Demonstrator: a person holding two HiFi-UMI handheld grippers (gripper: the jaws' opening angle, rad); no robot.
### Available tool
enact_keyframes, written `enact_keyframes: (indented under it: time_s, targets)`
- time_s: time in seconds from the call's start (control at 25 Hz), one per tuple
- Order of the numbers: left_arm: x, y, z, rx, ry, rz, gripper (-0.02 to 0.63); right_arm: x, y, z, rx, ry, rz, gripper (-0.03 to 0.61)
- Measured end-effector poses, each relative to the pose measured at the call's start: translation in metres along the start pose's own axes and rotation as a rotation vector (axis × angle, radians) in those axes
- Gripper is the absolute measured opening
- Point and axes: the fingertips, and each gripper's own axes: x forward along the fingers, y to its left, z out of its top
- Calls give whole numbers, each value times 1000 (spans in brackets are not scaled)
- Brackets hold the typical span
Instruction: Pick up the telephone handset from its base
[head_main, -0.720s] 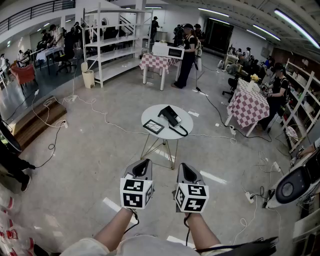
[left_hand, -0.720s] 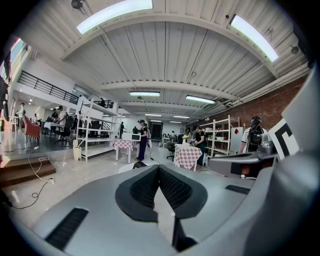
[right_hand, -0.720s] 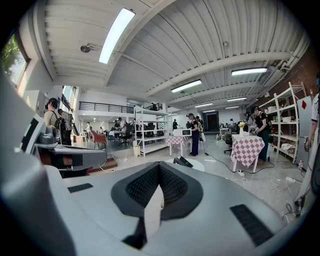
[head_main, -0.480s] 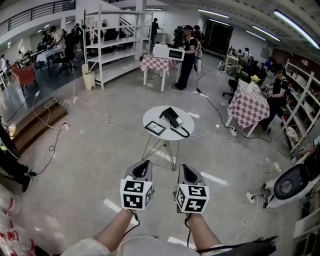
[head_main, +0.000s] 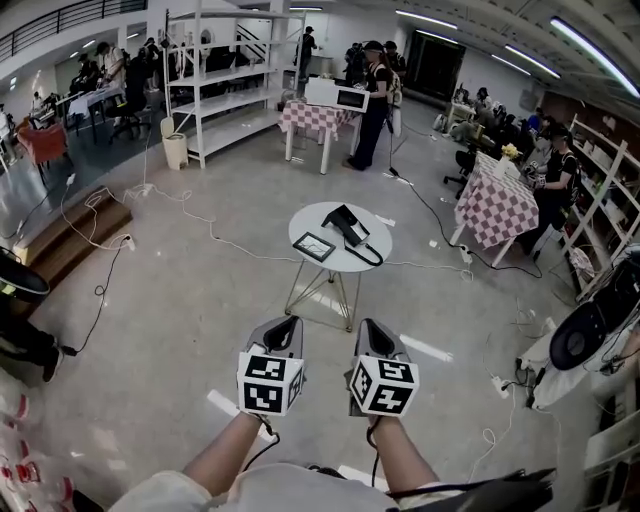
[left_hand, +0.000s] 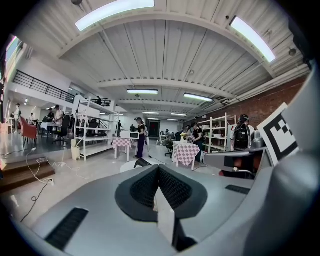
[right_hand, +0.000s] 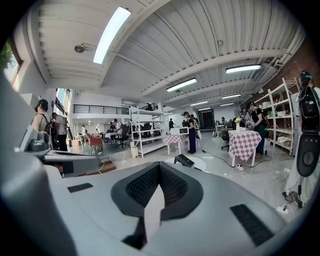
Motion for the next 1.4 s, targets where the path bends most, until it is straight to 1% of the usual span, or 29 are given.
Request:
enact_keyframes:
  time_s: [0.16,0.4,0.6,0.72,1.08,1.4]
  targets:
    - [1,5,3,16,0,-5,17,7,2,-6,20,16,-5,25]
    - [14,14,3,3,9,-3,17,22,1,-7,27,39,-5,25]
    - [37,15,-4,-19,20,9,17,40,-16,-3,24,34,-8,25]
    - [55,18,0,-23,15,17,17,55,-26,2,23,29,-8,25]
    - [110,23,15,-11,-5,30,17,99,-60,16,16,21,-3,25]
    - [139,30,11,2,21,32,17,127,-72,13,57,36,15,24]
